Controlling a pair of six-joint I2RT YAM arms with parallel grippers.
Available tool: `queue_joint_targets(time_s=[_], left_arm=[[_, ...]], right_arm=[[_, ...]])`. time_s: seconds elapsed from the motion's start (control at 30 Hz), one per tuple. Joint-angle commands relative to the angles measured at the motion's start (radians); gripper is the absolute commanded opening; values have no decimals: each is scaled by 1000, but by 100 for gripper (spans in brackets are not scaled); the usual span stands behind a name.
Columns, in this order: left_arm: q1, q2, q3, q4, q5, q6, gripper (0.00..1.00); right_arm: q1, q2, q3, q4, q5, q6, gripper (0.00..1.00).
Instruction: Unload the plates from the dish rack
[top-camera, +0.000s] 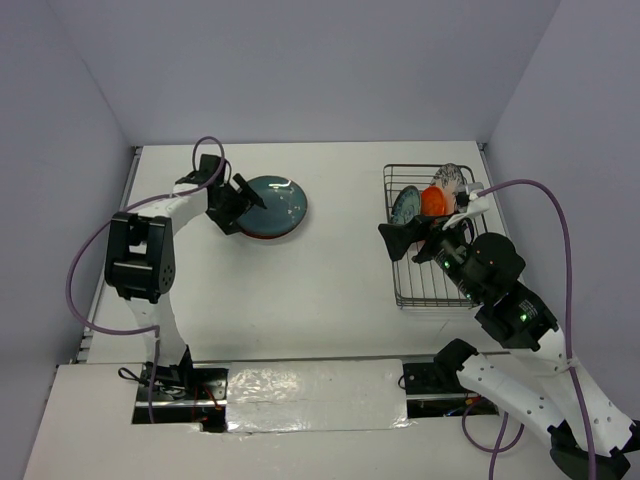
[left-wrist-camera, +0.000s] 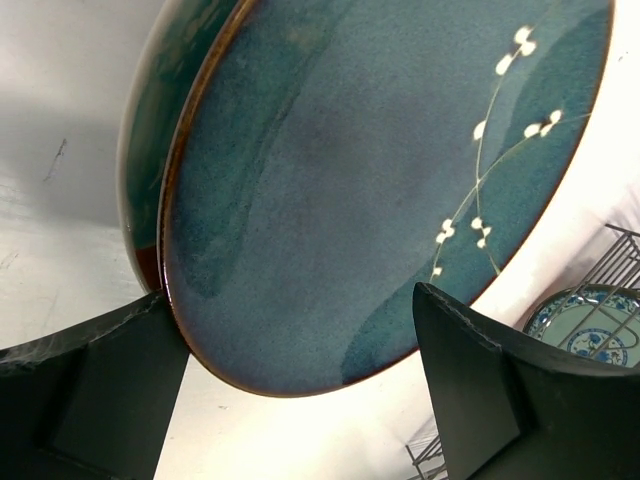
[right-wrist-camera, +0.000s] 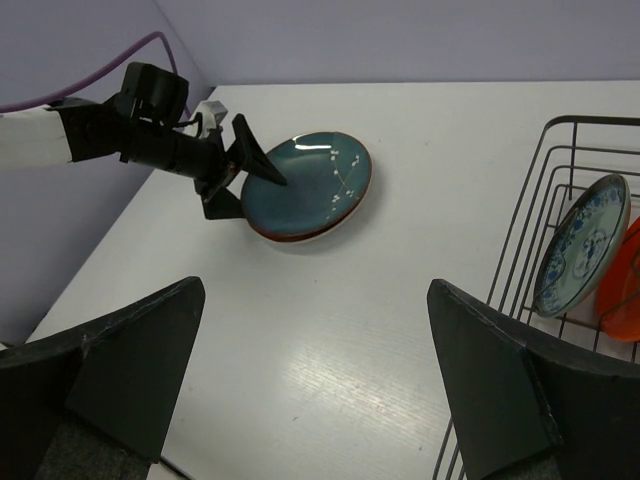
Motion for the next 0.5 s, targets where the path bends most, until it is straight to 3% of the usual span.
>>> queue_joint_targets(time_s=[0.0, 0.47], left_arm=[[-5, 14, 9, -146, -55, 34, 100], [-5, -23, 92, -283, -187, 25, 99]], right_arm=[[-1, -5, 6, 4, 10, -13, 100], [0, -10, 3, 3, 13, -14, 100]])
